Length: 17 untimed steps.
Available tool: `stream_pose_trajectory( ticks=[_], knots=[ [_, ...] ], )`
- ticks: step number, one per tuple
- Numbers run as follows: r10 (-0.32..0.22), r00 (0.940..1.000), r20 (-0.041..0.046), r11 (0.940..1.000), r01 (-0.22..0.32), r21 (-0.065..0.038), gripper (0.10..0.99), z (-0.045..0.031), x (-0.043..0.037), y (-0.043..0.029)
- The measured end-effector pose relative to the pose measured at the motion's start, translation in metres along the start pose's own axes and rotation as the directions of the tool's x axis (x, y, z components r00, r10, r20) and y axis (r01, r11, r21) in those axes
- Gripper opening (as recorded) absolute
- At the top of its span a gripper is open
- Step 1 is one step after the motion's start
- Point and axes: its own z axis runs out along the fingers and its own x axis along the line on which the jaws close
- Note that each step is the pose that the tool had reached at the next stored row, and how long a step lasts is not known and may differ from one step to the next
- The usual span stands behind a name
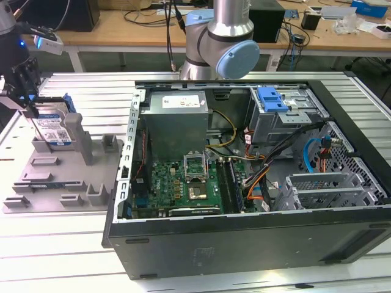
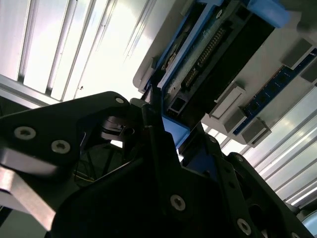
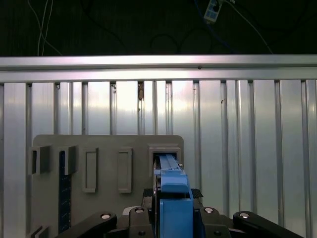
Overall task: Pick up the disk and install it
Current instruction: 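Pick up the disk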
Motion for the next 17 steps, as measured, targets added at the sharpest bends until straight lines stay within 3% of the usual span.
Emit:
stream_pose_trajectory(
  ticks=[2, 5, 8, 16, 17],
  knots=[
    [0.0, 1.0, 0.0002, 1.0, 0.0, 0.001, 0.369, -0.0007, 0.0, 0.0],
    [0.0, 1.0, -0.002, 1.0, 0.0, 0.0, 0.369, -0.008, 0.0, 0.0003],
    [0.0, 1.0, -0.0095, 1.0, 0.0, 0.0, 0.369, -0.0184, -0.0001, 0.0008],
    [0.001, 0.9998, -0.0222, 1.0, -0.001, 0.0, 0.369, -0.0353, -0.0002, 0.0016],
    [0.001, 0.9997, -0.0258, 1.0, -0.001, 0.001, 0.369, -0.0407, -0.0002, 0.0018]
  ],
)
